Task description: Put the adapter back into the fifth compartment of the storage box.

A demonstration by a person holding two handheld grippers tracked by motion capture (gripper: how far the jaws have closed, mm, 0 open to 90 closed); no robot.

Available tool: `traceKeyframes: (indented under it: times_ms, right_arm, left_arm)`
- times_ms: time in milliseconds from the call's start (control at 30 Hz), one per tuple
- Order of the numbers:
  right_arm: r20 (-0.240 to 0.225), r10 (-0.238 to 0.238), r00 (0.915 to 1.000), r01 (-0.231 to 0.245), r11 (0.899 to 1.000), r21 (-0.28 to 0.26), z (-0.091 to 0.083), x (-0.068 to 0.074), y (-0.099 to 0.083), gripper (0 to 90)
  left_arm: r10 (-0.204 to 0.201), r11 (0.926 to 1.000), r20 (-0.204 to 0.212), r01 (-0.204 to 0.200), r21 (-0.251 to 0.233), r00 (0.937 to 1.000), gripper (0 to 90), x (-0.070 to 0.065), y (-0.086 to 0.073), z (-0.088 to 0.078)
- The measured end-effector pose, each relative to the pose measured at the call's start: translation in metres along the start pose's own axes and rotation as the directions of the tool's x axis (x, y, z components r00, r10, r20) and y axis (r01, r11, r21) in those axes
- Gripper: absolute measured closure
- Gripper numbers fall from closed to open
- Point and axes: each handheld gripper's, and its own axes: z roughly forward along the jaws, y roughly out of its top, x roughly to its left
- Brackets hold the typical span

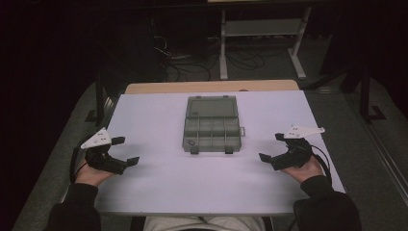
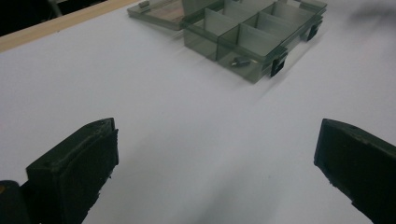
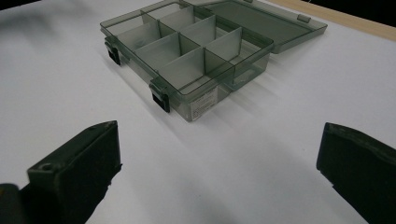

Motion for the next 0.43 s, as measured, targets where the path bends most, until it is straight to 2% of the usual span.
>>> traceKeyframes:
  times_ms: [133, 167, 267, 433]
  right_arm:
    - [-0.001, -0.001, 1.0, 0.001, 1.0, 0.001, 0.0, 0.0, 0.0, 0.0]
    - [-0.001, -0.001, 1.0, 0.001, 1.0, 0.001, 0.0, 0.0, 0.0, 0.0]
    - [-0.001, -0.004, 1.0, 0.004, 1.0, 0.006, 0.0, 0.001, 0.0, 0.0]
    - [-0.005, -0.007, 1.0, 0.007, 1.0, 0.008, 0.0, 0.001, 0.0, 0.0]
  left_arm:
    - [-0.003, 1.0, -0.016, 0.003, -0.003, 0.9999, 0.0, 0.001, -0.004, -0.004]
    - [-0.015, 0.9996, -0.034, 0.014, -0.022, 0.9993, 0.0, 0.002, -0.008, -0.011]
    - [-0.025, 0.9993, -0.049, 0.024, -0.029, 0.9985, 0.0, 0.004, -0.013, -0.017]
    - [-0.046, 0.9979, -0.056, 0.044, -0.047, 0.9974, 0.0, 0.007, -0.019, -0.023]
